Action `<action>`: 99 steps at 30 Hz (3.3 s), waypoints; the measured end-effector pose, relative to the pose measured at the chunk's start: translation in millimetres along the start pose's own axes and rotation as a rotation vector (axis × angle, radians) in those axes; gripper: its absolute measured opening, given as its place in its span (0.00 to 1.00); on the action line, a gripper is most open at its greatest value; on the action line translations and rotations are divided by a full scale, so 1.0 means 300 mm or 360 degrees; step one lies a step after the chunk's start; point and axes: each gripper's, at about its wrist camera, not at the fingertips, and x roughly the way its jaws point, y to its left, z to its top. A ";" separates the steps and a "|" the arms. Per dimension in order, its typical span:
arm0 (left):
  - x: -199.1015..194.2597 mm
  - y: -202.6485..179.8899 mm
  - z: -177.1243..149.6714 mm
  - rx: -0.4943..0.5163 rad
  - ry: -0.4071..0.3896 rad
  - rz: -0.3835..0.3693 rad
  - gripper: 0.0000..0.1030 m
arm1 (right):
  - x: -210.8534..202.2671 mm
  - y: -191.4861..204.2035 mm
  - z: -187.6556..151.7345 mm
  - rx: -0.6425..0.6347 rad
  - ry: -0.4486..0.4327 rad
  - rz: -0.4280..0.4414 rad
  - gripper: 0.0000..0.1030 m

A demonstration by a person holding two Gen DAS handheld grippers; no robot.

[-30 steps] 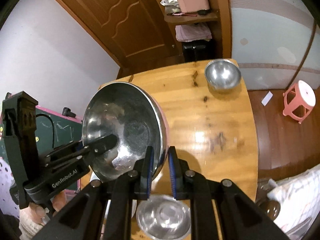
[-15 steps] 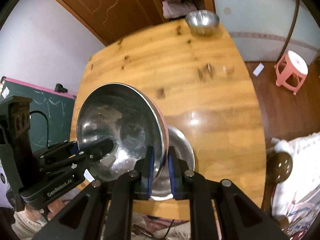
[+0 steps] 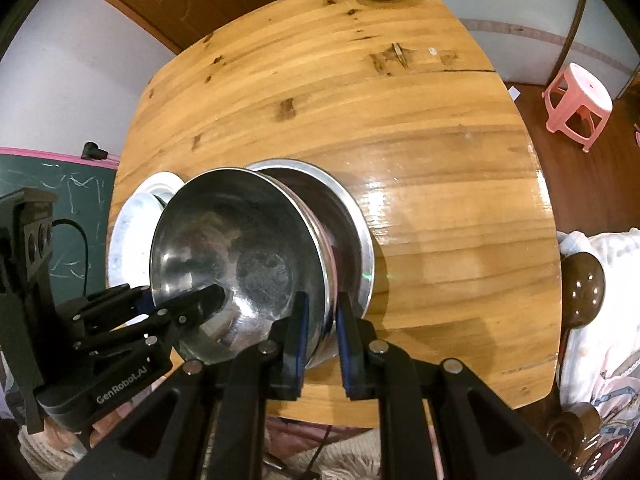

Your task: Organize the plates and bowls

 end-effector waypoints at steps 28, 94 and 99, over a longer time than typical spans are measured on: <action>-0.198 -0.002 -0.049 0.0092 -0.0522 0.0217 0.65 | -0.063 0.056 -0.057 -0.0111 -0.0357 -0.0178 0.28; -0.085 -0.143 1.318 -0.0001 -0.0666 0.0262 0.80 | -0.282 -0.437 1.014 0.0320 -0.0501 0.0211 0.28; 0.127 -0.090 1.364 -0.0103 -0.0526 0.0241 0.80 | -0.124 -0.474 1.108 0.0387 -0.0417 0.0246 0.28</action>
